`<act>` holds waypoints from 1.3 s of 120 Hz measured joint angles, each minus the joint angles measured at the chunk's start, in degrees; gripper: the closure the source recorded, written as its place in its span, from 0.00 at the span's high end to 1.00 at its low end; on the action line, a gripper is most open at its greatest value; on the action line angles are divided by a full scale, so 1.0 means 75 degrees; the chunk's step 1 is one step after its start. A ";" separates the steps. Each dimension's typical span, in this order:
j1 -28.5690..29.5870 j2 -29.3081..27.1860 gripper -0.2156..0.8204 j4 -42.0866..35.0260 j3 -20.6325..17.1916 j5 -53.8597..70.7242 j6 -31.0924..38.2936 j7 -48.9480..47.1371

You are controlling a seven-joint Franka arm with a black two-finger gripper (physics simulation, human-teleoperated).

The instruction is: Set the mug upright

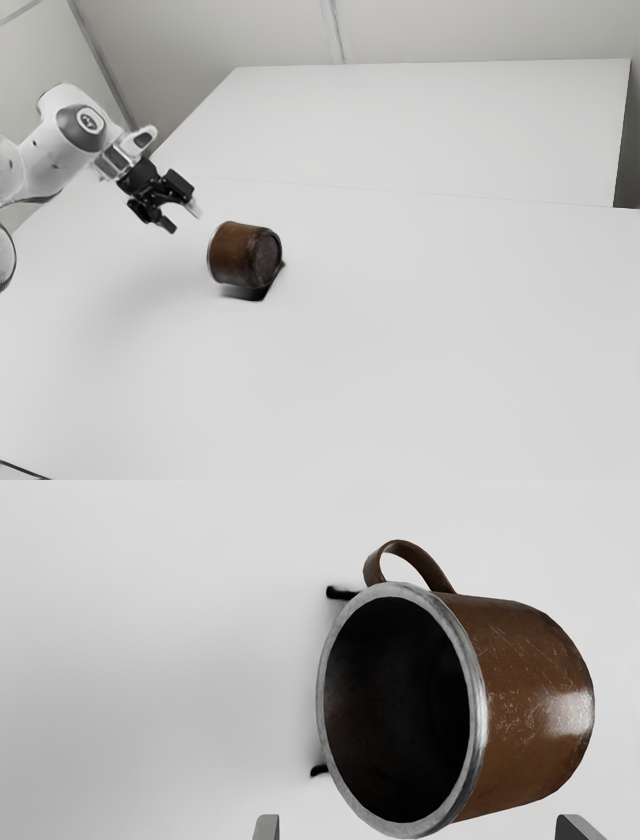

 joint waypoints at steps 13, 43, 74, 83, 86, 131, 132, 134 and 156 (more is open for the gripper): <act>0.0086 0.0294 0.79 0.0149 -0.0006 -0.0507 0.0029 0.0685; 0.0239 0.0838 0.79 0.0204 -0.0148 -0.1659 -0.0123 0.1827; 0.0247 0.1150 0.79 0.0193 -0.0339 -0.2531 -0.0662 0.2376; 0.0242 0.1222 0.78 0.0191 -0.0346 -0.2774 -0.0814 0.2478; 0.0243 0.1252 0.76 0.0192 -0.0349 -0.2837 -0.0874 0.2495; 0.0252 0.1471 0.27 0.0213 -0.0378 -0.3376 -0.1468 0.2639; 0.0251 0.1469 0.26 0.0213 -0.0379 -0.3386 -0.1481 0.2641; 0.0251 0.1466 0.25 0.0214 -0.0379 -0.3405 -0.1506 0.2646; 0.0241 0.1455 0.11 0.0216 -0.0443 -0.3500 -0.1680 0.2701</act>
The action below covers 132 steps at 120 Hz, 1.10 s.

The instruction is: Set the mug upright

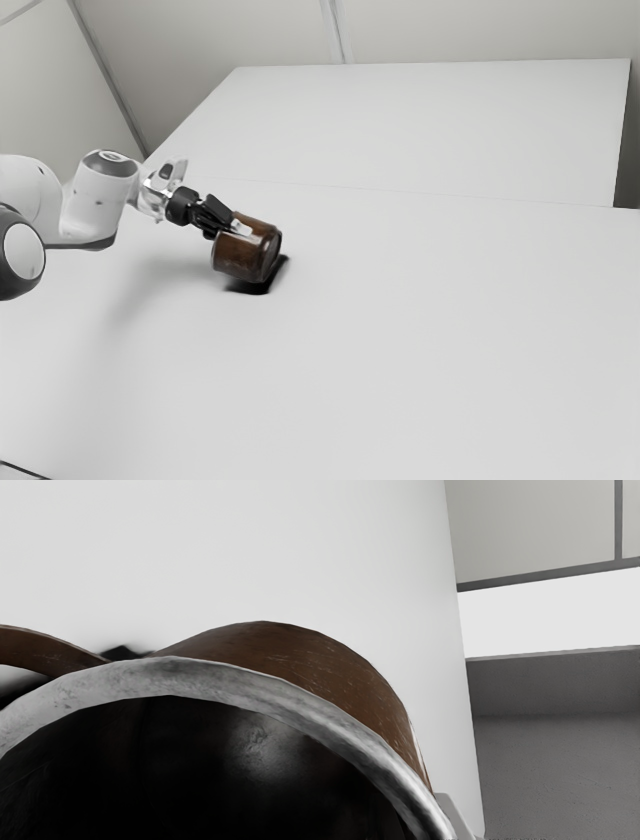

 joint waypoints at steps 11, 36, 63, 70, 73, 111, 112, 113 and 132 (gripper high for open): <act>-0.0005 -0.0062 0.08 0.0000 -0.0030 -0.0007 -0.0032 0.0025; -0.0072 -0.0494 0.05 -0.0016 -0.0126 0.0152 0.0041 0.0059; -0.0729 -0.1740 0.04 -0.0905 -0.0119 0.1331 0.1001 0.0208; -0.0943 -0.2121 0.04 -0.1294 -0.0121 0.1755 0.1427 0.0282; -0.1042 -0.2292 0.04 -0.1478 -0.0124 0.1959 0.1619 0.0311; -0.2263 -0.3628 0.03 -0.3584 -0.0208 0.4891 0.4125 0.0554; -0.2271 -0.3670 0.03 -0.3645 -0.0218 0.4955 0.4183 0.0557; -0.2275 -0.3712 0.03 -0.3706 -0.0233 0.5017 0.4240 0.0560; -0.2337 -0.4182 0.03 -0.4628 -0.0483 0.5793 0.5001 0.0607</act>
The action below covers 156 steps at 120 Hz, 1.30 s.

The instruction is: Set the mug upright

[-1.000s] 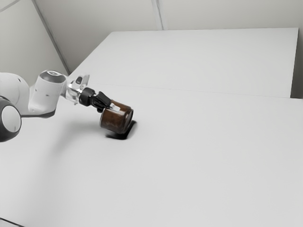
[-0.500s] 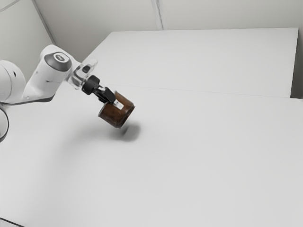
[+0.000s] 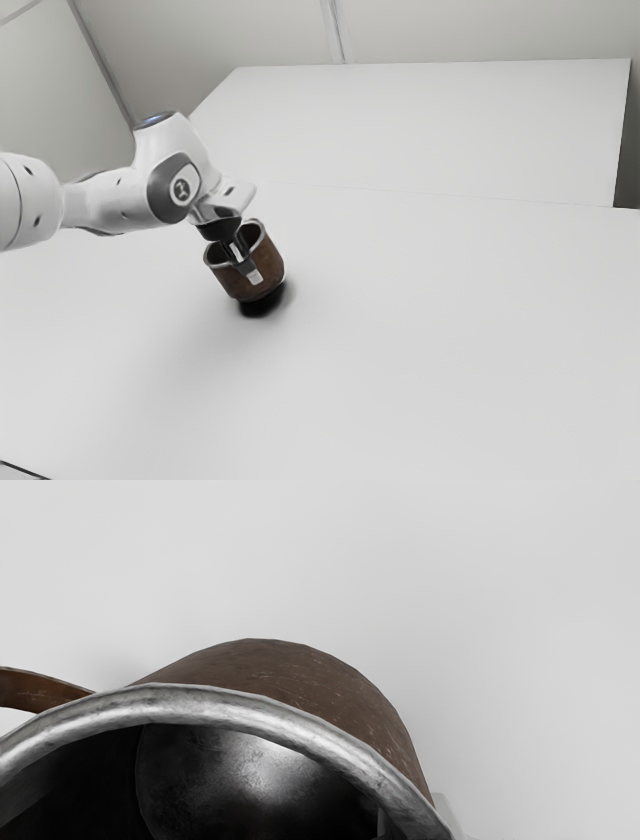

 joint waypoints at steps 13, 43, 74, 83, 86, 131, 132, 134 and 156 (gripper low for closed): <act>-0.0012 -0.0212 0.03 -0.0441 -0.0095 0.0308 0.0278 0.0019; -0.0069 -0.0631 0.04 -0.1118 -0.0199 0.0503 0.0603 0.0033; -0.0087 -0.0438 0.04 -0.1357 -0.0236 0.0529 0.1008 0.0035; -0.0088 -0.0406 0.05 -0.1420 -0.0233 0.0529 0.1180 0.0036; -0.0082 -0.0395 0.09 -0.1429 -0.0238 0.0521 0.1228 0.0043; 0.0046 -0.0417 0.66 -0.1442 -0.0311 0.0453 0.1499 0.0185; 0.0048 -0.0422 0.66 -0.1441 -0.0311 0.0452 0.1500 0.0188; 0.0051 -0.0435 0.67 -0.1438 -0.0311 0.0452 0.1499 0.0193; 0.0203 -0.0783 0.74 -0.1326 -0.0443 0.0447 0.1251 0.0201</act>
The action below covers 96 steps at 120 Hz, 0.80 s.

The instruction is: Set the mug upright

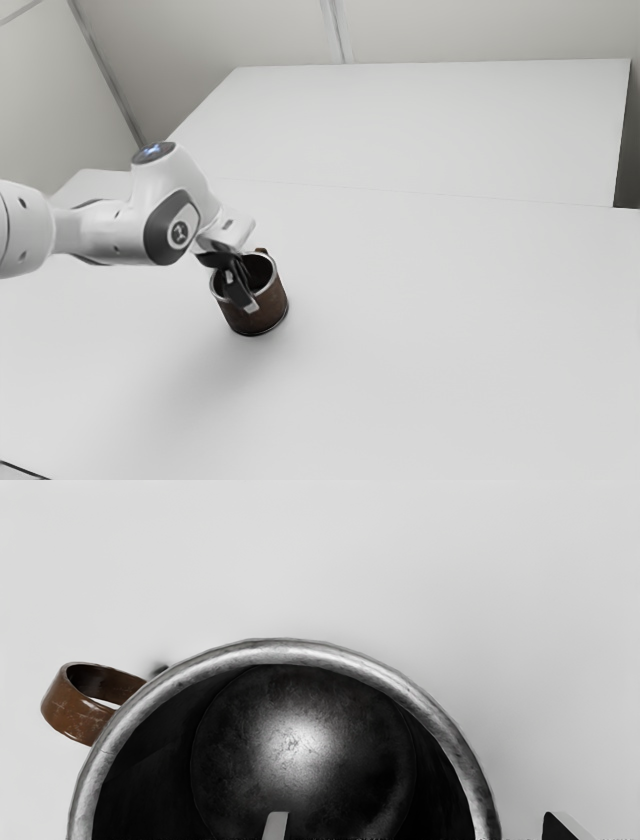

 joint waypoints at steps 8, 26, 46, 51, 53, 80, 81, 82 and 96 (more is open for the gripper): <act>-0.0052 -0.0114 0.76 0.0192 -0.0024 -0.0002 -0.0293 -0.0119; -0.0163 -0.0243 0.77 0.0818 -0.0129 -0.0006 -0.1085 -0.0901; 0.0031 -0.0017 0.78 0.2288 -0.0088 0.0274 -0.2208 -0.2367; 0.0078 0.0009 0.79 0.2647 -0.0092 0.0442 -0.2480 -0.2723; 0.0089 0.0019 0.79 0.2784 -0.0090 0.0495 -0.2590 -0.2858; -0.0687 0.0517 0.79 0.4975 0.0709 0.1082 -0.4313 -0.4334; -0.0775 0.0525 0.79 0.5023 0.0800 0.1090 -0.4370 -0.4378; -0.0853 0.0533 0.79 0.5082 0.0882 0.1098 -0.4430 -0.4421; -0.1217 0.0546 0.79 0.5546 0.1283 0.1161 -0.5095 -0.4977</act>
